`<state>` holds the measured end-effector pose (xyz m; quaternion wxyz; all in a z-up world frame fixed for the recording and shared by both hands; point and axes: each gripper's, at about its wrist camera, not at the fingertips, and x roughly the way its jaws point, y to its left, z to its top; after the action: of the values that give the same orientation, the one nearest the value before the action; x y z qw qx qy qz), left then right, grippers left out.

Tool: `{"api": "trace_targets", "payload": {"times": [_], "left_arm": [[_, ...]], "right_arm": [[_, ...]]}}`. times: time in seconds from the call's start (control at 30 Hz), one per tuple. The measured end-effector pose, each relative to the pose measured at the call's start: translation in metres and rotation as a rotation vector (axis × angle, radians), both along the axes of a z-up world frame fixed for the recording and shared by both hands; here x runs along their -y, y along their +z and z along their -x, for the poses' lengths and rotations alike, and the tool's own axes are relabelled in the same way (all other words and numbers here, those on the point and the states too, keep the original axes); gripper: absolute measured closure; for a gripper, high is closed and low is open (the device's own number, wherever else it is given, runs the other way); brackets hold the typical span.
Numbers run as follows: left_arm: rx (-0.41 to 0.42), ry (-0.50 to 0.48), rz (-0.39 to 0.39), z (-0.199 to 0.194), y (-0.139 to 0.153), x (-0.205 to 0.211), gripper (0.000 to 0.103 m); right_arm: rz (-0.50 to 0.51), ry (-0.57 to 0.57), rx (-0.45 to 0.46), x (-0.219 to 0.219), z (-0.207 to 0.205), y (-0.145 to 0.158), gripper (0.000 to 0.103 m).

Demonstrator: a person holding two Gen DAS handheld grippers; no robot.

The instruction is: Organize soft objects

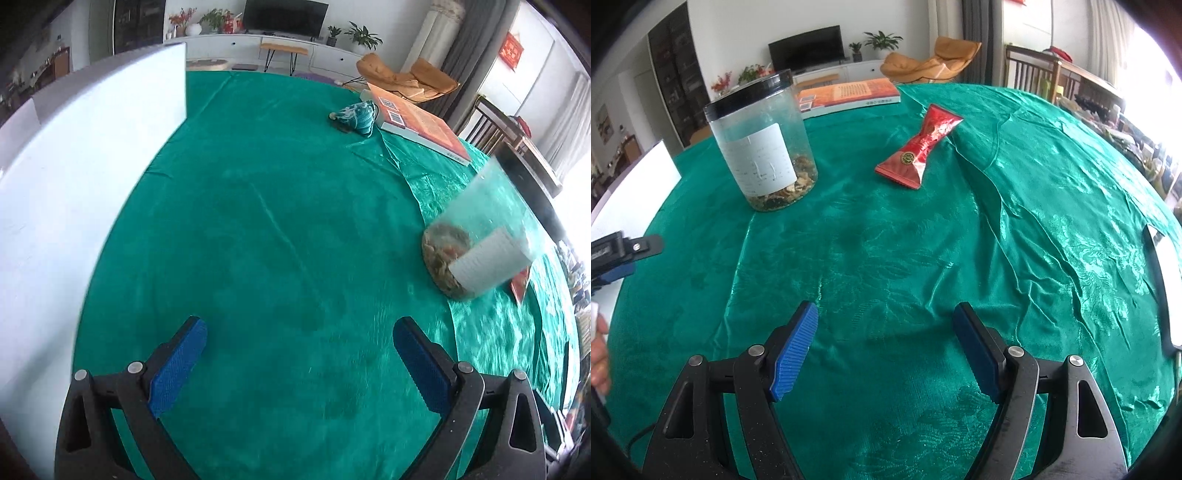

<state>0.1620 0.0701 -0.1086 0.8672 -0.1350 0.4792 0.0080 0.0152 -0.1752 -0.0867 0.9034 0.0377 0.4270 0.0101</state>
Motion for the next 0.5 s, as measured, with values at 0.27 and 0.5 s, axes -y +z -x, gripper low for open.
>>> {"api": "trace_targets", "payload": {"times": [0.27,0.5], "left_arm": [[0.065,-0.136,-0.220,-0.094,-0.008,0.020,0.000],[0.069,-0.154,-0.203,-0.170,-0.007,0.021,0.000]], "right_arm": [[-0.049,-0.002,0.000,0.005,-0.001,0.000,0.022],[-0.069,0.008,0.004,0.004,-0.004,-0.001,0.017]]}}
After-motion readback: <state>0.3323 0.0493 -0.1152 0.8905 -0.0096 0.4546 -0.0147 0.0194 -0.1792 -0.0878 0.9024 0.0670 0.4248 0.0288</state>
